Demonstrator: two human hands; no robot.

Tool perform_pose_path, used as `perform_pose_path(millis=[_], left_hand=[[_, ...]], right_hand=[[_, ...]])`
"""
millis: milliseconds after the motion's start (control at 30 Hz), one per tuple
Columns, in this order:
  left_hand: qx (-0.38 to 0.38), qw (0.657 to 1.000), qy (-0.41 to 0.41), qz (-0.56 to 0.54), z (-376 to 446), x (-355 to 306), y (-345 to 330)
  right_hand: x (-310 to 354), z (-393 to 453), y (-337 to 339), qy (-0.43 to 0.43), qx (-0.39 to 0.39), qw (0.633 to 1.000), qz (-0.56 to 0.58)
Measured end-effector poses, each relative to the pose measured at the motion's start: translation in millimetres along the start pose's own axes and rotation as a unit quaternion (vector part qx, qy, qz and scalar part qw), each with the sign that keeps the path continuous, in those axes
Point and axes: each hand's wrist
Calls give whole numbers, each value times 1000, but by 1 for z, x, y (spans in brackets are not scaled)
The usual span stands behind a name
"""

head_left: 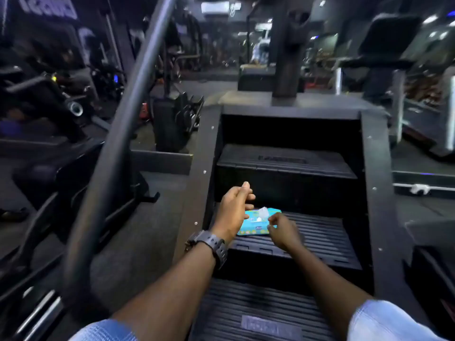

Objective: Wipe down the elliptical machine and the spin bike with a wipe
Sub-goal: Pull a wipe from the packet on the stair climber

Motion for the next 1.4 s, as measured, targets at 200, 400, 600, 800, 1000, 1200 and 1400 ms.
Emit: perform_pose_path(millis=[200,400,600,800,1000,1200,1400], left_hand=[[-28,1000,7,2,30,33,0],[-39,999,11,-32,49,35,6],[-53,998,-11,-17,43,15,-4],[-68,996,-61,-23,19,-47,-2],[-72,984,-157,44,-32,-122,25],[-68,975,-210,20,-129,-183,116],[-78,968,-234,35,-235,-205,242]], right_hand=[[-23,74,-51,31,66,988,-137],[-25,109,-66,61,64,985,-148],[12,97,-5,116,-73,988,70],[87,46,118,193,-31,946,257],[178,-55,225,271,47,893,355],[290,-183,256,352,81,862,355],[399,-301,209,394,107,845,346]])
Point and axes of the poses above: each hand's wrist, its own z-axis towards the middle knuckle, its own y-axis out of the back of the hand, x = y × z, and after that the axes turned 1 degree about -y, right-handed
